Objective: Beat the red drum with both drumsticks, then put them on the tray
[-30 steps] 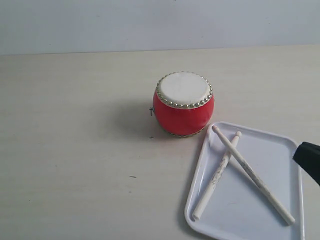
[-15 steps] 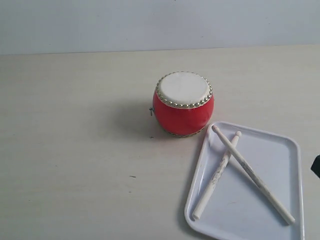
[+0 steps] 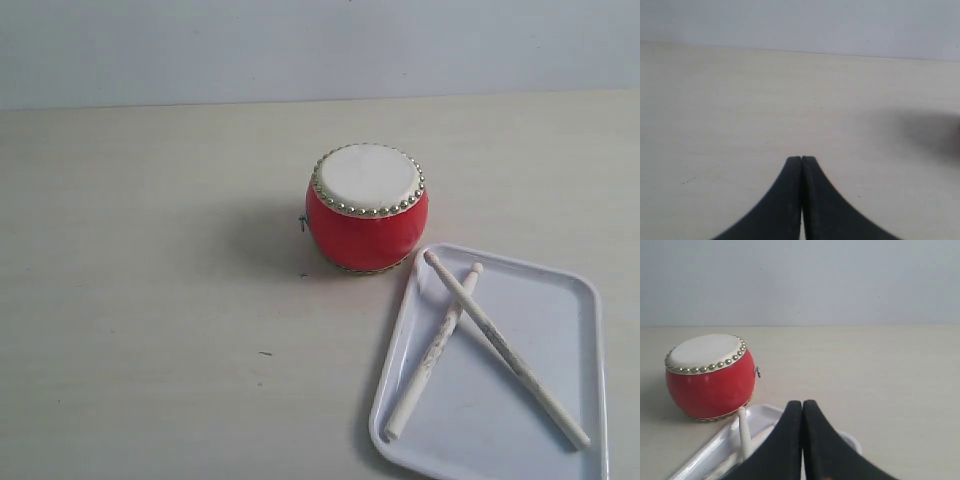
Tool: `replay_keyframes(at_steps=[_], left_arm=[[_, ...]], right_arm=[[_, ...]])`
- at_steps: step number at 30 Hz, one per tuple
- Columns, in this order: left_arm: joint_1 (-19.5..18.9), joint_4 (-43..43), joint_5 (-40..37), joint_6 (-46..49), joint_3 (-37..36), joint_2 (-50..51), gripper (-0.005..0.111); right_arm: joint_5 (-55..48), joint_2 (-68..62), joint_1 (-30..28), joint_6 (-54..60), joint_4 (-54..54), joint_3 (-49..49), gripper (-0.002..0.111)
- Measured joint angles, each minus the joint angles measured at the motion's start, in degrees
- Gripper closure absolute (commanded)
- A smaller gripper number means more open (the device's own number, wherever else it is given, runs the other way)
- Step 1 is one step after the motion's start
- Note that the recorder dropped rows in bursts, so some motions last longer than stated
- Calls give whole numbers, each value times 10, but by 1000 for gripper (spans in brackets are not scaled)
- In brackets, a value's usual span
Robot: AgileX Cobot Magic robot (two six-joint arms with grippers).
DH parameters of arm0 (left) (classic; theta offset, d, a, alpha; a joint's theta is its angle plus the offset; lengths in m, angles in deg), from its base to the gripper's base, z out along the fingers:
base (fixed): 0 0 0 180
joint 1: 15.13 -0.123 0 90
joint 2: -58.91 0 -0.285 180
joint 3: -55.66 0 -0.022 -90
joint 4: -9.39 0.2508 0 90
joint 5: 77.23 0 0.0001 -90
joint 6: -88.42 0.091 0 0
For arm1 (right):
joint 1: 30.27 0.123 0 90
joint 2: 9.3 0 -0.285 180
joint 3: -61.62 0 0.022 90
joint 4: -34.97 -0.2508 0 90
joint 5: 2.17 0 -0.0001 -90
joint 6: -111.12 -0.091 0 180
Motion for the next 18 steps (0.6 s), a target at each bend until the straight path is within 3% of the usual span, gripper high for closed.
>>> replay_keyframes(at_steps=[18], left_arm=[[0,0,0,0,0,0,107]], right_arm=[[-2,0,-5,-1,-2,0,108]])
